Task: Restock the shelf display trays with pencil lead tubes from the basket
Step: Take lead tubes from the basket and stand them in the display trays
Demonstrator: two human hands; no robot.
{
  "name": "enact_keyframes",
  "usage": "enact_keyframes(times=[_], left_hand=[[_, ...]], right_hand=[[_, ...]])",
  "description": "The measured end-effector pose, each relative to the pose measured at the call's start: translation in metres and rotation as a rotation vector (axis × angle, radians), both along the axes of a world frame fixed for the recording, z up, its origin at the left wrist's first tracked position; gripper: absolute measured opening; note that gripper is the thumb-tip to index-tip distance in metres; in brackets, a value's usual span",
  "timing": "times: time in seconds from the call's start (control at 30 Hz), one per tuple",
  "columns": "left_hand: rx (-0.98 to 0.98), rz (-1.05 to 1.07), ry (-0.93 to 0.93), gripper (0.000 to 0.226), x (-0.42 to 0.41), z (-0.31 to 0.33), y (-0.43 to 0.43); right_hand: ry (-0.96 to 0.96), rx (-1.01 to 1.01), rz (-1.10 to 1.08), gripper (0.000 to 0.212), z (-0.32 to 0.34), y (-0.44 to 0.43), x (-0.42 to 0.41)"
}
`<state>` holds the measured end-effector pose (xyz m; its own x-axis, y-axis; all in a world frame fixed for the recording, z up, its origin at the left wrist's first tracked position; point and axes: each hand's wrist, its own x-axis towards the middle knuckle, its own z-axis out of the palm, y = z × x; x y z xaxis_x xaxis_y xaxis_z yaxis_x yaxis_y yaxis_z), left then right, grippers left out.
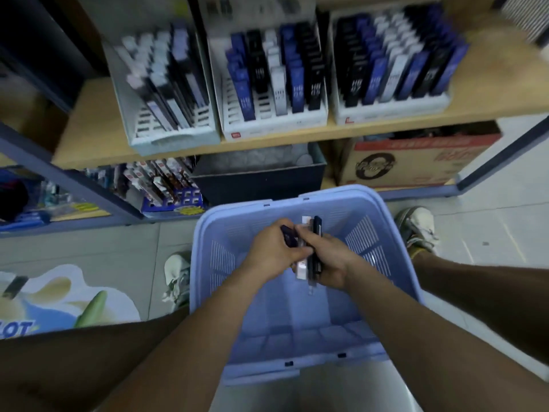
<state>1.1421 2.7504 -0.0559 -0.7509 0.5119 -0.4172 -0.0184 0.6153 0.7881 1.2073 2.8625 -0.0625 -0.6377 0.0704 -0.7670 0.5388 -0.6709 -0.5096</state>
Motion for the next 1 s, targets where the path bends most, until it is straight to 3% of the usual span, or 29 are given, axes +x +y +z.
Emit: enact_keyframes(times=[0.1, 0.2, 0.27, 0.37, 0.53, 0.7, 0.83, 1.0], left_hand=[[0.048, -0.041, 0.040, 0.017, 0.001, 0.028, -0.006], [0.336, 0.161, -0.088, 0.014, 0.003, 0.063, -0.011], [0.396, 0.241, -0.078, 0.012, 0.000, 0.090, -0.017], [0.385, 0.214, -0.101, 0.016, -0.012, 0.120, -0.027], [0.426, -0.036, -0.070, 0.034, -0.014, 0.167, -0.036], [0.348, -0.184, -0.038, 0.030, -0.025, 0.211, -0.055], [0.289, -0.072, 0.041, 0.016, -0.053, 0.227, -0.058], [0.380, 0.080, 0.011, 0.009, -0.102, 0.228, -0.057]], right_hand=[[0.044, 0.054, -0.100, 0.025, 0.030, -0.004, -0.001], [0.089, 0.113, -0.129, 0.021, 0.053, -0.002, -0.001], [0.114, 0.171, -0.082, 0.014, 0.070, 0.001, 0.000], [0.213, 0.223, 0.067, 0.017, 0.106, 0.005, -0.003], [0.435, 0.304, 0.189, 0.022, 0.173, 0.011, -0.019], [0.508, 0.449, 0.433, 0.021, 0.207, 0.022, -0.033], [0.492, 0.471, 0.504, 0.018, 0.215, 0.028, -0.051], [0.414, 0.567, 0.654, 0.015, 0.215, 0.035, -0.078]])
